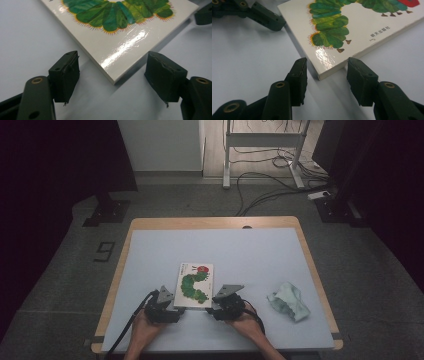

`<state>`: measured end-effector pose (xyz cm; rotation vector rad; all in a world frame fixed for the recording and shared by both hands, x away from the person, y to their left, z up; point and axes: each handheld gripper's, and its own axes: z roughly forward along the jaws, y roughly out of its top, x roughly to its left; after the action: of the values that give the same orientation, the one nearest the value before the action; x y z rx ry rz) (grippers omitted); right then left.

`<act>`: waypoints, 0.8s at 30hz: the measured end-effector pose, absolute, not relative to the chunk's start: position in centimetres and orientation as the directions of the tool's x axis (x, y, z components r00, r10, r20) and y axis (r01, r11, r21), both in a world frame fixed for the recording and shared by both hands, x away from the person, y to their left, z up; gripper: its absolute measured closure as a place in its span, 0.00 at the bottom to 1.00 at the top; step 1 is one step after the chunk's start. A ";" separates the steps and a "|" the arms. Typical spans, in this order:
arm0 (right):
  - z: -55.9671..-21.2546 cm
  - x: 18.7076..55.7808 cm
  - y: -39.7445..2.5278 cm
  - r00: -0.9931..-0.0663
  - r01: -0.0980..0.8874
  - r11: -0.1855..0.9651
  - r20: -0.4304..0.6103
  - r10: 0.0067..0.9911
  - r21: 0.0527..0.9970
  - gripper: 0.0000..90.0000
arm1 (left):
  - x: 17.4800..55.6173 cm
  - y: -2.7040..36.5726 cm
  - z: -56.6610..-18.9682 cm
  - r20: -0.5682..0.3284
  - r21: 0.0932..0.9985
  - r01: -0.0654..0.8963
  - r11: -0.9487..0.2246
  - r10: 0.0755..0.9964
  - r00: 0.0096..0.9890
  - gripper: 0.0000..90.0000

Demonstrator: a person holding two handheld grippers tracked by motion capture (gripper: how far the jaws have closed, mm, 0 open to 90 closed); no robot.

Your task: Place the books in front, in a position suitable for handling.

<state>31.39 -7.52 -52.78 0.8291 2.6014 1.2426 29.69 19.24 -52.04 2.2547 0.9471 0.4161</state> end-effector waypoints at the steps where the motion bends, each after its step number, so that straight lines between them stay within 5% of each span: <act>1: -52.8 31.3 -7.4 -0.841 0.416 0.509 0.106 0.531 0.754 0.55 | 29.6 19.6 -52.0 0.047 0.669 0.524 -0.527 0.734 0.678 0.29; 10: -52.4 31.5 -4.9 -0.901 0.342 0.572 0.087 0.424 0.745 0.48 | 29.8 22.6 -52.3 0.010 0.679 0.572 -0.460 0.785 0.619 0.27; 24: -51.8 39.3 -6.7 -0.827 0.416 0.509 0.081 0.556 0.754 0.16 | 30.1 22.8 -52.5 0.008 0.674 0.594 -0.439 0.808 0.588 0.13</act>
<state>39.34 -6.74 -51.81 0.8379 2.5759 1.2161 30.14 22.82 -52.54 2.1847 1.1077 0.4398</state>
